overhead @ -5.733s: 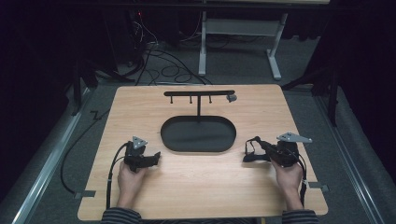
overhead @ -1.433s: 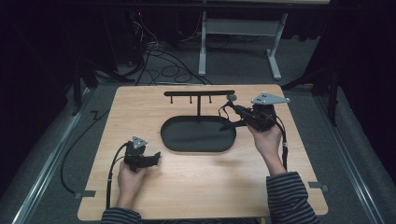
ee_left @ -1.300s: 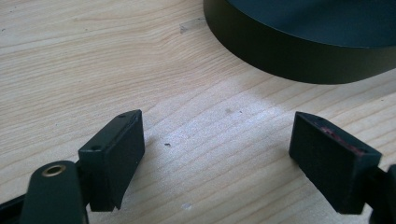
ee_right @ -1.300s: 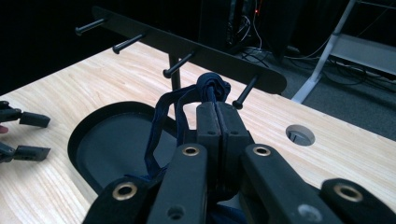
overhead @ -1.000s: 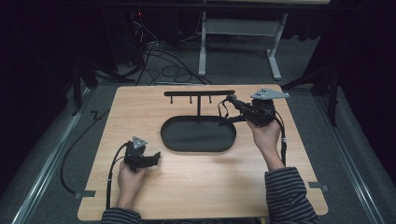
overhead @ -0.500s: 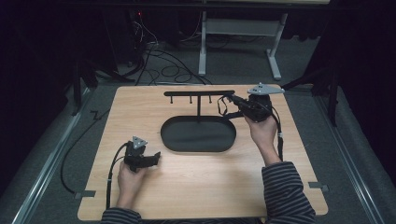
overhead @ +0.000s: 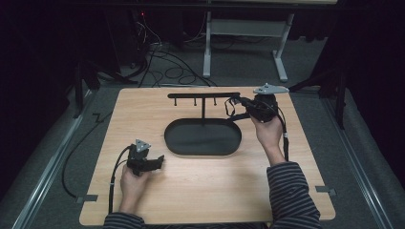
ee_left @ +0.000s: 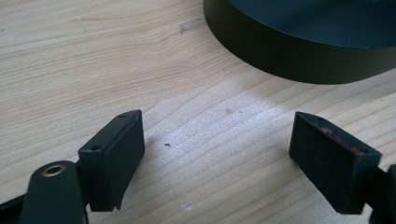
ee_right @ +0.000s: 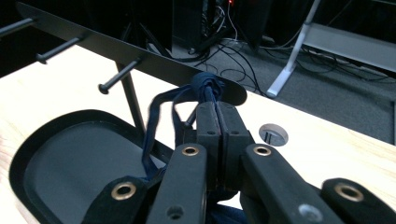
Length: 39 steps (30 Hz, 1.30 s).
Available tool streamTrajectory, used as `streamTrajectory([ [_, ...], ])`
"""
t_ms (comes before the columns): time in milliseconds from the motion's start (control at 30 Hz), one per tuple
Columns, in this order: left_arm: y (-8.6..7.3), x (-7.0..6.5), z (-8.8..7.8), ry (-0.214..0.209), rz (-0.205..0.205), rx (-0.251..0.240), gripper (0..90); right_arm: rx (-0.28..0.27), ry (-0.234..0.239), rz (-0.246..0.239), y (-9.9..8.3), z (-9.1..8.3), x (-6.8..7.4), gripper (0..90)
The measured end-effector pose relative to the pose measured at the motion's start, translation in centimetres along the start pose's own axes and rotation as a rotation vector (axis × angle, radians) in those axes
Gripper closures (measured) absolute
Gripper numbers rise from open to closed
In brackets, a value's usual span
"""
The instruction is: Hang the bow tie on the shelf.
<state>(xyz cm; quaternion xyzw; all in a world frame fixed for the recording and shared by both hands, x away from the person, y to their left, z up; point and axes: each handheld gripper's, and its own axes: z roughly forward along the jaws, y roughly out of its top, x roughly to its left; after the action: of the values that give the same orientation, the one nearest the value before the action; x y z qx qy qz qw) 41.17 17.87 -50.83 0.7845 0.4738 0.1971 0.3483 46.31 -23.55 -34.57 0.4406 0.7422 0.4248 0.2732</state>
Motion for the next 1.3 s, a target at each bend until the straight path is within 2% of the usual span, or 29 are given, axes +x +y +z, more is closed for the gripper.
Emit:
streamTrajectory([
  [367, 0.0, 0.0, 0.0, -0.001, 0.0, 0.001, 18.6, 0.018, -0.019, 0.011, -0.2, 0.4, -0.3, 89.8],
  [800, 0.0, 0.0, 0.0, 0.0, 0.0, 0.0, 18.6, 0.015, -0.015, 0.013, -0.2, 0.5, 0.0, 81.4],
  [1000, 0.0, 0.0, 0.0, 0.0, 0.0, 0.0, 18.6, 0.01, 0.012, 0.031, -0.2, 0.1, -0.1, 68.2],
  [1033, 0.0, 0.0, 0.0, -0.001, 0.001, 0.002, 18.6, 0.01, 0.012, 0.031, -0.2, 0.1, -0.1, 68.2],
  [1167, 0.0, 0.0, 0.0, -0.001, 0.001, 0.002, 18.6, -0.012, 0.02, 0.046, -0.5, -0.7, -0.4, 58.8],
  [1300, 0.0, 0.0, 0.0, -0.002, 0.001, 0.002, 18.6, -0.02, 0.021, 0.059, -0.8, -1.1, -0.7, 54.9],
])
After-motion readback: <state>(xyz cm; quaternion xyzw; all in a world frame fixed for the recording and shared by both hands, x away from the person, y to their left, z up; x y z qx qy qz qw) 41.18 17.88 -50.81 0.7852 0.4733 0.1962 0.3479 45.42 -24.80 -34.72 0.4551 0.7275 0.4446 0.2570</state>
